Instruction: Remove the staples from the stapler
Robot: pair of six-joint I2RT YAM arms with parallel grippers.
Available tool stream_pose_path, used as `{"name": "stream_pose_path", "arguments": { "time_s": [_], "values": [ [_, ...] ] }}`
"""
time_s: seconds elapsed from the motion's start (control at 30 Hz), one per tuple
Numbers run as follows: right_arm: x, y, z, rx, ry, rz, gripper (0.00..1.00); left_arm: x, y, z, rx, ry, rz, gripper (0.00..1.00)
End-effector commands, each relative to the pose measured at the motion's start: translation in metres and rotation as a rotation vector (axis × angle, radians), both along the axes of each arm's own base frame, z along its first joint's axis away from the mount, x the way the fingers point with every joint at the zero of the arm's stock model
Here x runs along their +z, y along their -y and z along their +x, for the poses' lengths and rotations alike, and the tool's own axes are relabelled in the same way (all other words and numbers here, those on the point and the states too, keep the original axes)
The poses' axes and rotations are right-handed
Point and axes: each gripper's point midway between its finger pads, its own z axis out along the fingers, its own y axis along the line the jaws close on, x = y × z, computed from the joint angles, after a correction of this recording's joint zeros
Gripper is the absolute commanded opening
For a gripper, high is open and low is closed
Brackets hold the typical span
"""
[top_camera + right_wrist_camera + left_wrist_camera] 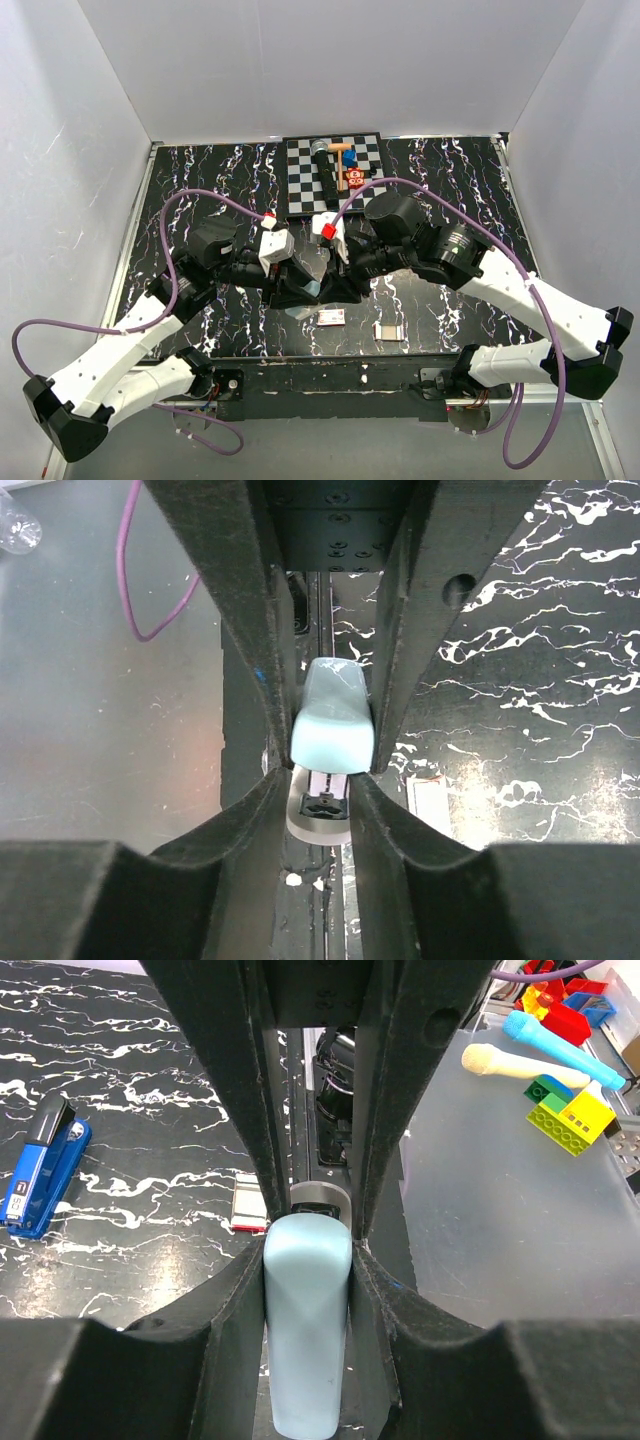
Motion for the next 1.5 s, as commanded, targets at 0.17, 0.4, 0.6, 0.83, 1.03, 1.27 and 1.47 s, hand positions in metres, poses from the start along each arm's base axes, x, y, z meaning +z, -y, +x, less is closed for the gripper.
{"name": "stream_pose_path", "arguments": {
  "time_s": [0.17, 0.4, 0.6, 0.83, 1.03, 1.27, 1.47],
  "values": [
    [-0.003, -0.004, -0.001, -0.005, 0.001, 0.005, 0.29, 0.014, -0.003, -0.006, -0.008, 0.044, -0.053, 0.00],
    [-0.015, 0.002, -0.007, -0.002, -0.018, -0.014, 0.01, 0.022, -0.005, -0.005, 0.016, 0.067, -0.080, 0.00],
    [-0.032, 0.013, -0.018, -0.008, -0.062, -0.028, 0.01, 0.026, -0.008, 0.001, 0.070, 0.090, -0.101, 0.00],
    [-0.054, 0.027, -0.028, -0.047, -0.118, -0.006, 0.01, 0.030, -0.011, 0.008, 0.110, 0.116, -0.120, 0.00],
    [-0.063, 0.028, -0.031, -0.074, -0.145, 0.022, 0.01, 0.030, -0.010, 0.009, 0.115, 0.083, -0.121, 0.00],
    [-0.037, 0.024, -0.022, -0.107, -0.098, 0.078, 0.01, 0.025, -0.008, 0.011, 0.111, 0.067, -0.106, 0.00],
    [-0.016, 0.025, -0.012, -0.141, -0.038, 0.109, 0.11, 0.019, -0.008, 0.018, 0.145, 0.057, -0.084, 0.00]
  ]
}}
